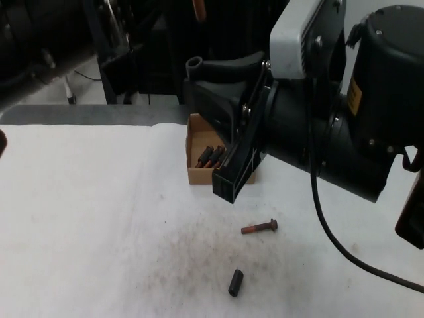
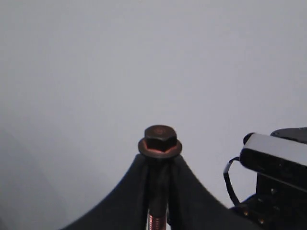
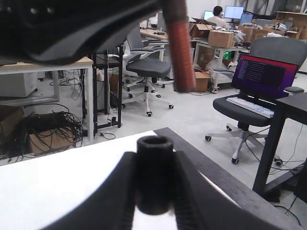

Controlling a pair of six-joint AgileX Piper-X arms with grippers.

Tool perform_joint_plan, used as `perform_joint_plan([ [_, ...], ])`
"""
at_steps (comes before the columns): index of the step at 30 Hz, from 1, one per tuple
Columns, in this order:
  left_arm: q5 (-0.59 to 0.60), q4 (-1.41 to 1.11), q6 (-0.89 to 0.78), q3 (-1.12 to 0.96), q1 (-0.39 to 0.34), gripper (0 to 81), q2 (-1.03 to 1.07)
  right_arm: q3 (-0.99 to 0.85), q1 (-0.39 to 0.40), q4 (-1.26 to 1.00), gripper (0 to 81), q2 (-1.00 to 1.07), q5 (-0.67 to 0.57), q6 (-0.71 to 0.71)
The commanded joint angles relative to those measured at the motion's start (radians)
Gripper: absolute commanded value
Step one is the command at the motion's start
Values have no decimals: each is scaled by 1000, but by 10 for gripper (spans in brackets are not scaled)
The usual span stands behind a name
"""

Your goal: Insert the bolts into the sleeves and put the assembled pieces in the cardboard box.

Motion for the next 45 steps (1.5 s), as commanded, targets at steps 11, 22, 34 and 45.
perform_joint_plan([
  [11,-9,29,21,-2,2,0,-4,-2,0,-22,8,-4,60,-52],
  [22,-9,45,21,-2,2,0,-4,-2,0,-22,8,-4,60,-50],
  [34,-5,132,26,-2,2,0,-4,-2,0,-22,8,-4,60,-50],
  [45,-5,132,27,-2,2,0,-4,-2,0,-22,8,-4,60,-93],
])
